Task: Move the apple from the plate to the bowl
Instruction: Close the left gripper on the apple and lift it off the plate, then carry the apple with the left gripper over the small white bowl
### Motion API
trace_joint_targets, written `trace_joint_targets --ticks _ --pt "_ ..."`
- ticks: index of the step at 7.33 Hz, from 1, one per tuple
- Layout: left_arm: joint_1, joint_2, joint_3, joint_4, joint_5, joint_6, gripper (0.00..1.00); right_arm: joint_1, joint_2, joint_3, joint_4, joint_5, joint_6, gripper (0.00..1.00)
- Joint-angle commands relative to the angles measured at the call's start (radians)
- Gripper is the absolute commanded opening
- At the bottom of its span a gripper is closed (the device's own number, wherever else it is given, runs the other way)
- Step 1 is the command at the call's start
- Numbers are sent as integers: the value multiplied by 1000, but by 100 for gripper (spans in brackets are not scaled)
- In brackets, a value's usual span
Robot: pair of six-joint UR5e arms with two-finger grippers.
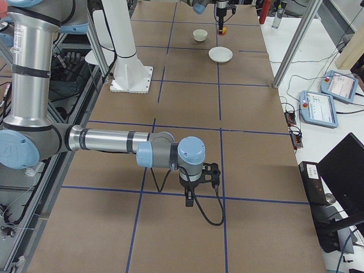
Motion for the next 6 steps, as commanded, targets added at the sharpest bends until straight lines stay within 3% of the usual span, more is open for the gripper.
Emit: trace_joint_targets --ticks 1,3,6 --pt "-6 253 -203 39 8 123 9 0 1 0 0 0 0 100" --pt "-6 371 -213 -65 8 100 9 0 0 0 0 0 0 100" --pt "21 384 -100 -315 15 -100 9 0 0 0 0 0 0 100"
